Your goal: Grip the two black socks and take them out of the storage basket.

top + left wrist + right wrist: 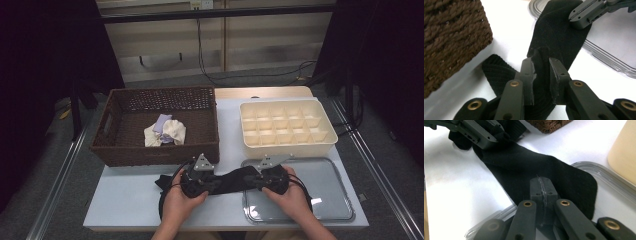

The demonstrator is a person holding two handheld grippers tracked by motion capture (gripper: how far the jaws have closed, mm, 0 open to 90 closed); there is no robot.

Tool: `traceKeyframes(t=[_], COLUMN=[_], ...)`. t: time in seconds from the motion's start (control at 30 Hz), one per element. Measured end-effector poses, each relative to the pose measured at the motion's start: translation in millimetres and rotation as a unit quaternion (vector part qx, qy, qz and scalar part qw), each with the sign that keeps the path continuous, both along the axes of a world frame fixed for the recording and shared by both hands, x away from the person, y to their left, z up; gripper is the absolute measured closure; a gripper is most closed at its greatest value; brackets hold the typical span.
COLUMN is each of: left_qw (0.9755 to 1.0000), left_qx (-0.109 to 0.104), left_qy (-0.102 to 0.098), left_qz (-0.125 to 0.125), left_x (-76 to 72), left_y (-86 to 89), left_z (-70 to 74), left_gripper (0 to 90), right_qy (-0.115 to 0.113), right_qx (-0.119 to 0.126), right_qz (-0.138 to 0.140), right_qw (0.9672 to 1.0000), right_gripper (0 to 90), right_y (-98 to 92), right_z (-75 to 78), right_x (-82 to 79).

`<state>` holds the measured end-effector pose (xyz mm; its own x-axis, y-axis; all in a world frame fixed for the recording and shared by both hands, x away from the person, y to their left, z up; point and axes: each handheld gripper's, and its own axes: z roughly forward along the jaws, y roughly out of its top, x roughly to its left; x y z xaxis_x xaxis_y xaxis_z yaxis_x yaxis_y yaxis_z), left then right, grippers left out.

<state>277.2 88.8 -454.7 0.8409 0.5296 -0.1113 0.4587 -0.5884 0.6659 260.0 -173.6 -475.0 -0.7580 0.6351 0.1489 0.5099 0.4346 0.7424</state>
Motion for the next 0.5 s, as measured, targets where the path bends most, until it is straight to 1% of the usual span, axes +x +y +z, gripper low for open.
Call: traceKeyframes(t=[0.07,0.1,0.13,0.17,0.23,0.33,0.43,0.5], left_qw=[1.0,1.0,1.0,1.0,0.9999,0.9999,0.9999,0.9999], left_qx=[-0.002,0.001,-0.002,0.001,-0.004,0.0,-0.003,0.002], left_qy=[0.001,0.004,0.007,0.006,0.01,0.014,0.016,0.015], left_qz=[0.001,0.001,0.002,0.001,0.003,-0.001,0.001,0.002], left_x=[-0.8,-1.4,-1.9,-2.5,-3.9,-4.4,-5.1,-6.0], left_y=[0.8,1.4,1.7,2.2,2.2,2.2,1.9,2.0], left_z=[-2.4,-2.8,-3.9,-4.2,-6.1,-7.4,-8.9,-8.4], left_gripper=[73.8,73.5,73.1,72.5,72.1,72.2,73.9,75.0], right_qy=[-0.001,0.002,0.003,0.005,0.007,0.007,0.007,0.005], right_qx=[0.0,0.001,0.002,0.001,0.003,0.005,0.008,0.01], right_qz=[-0.001,-0.003,-0.005,-0.006,-0.01,-0.014,-0.013,-0.012], right_qw=[1.0,1.0,1.0,1.0,0.9999,0.9999,0.9999,0.9999], right_gripper=[89.6,89.7,89.7,89.9,90.0,90.0,89.8,89.2], right_y=[-1.9,-3.3,-4.7,-6.4,-11.0,-12.7,-12.1,-10.9], right_z=[-0.5,-0.8,-1.5,-2.1,-3.0,-2.5,-1.8,-1.2], right_x=[-1.8,-2.9,-3.5,-3.7,-4.0,-4.3,-4.5,-4.7])
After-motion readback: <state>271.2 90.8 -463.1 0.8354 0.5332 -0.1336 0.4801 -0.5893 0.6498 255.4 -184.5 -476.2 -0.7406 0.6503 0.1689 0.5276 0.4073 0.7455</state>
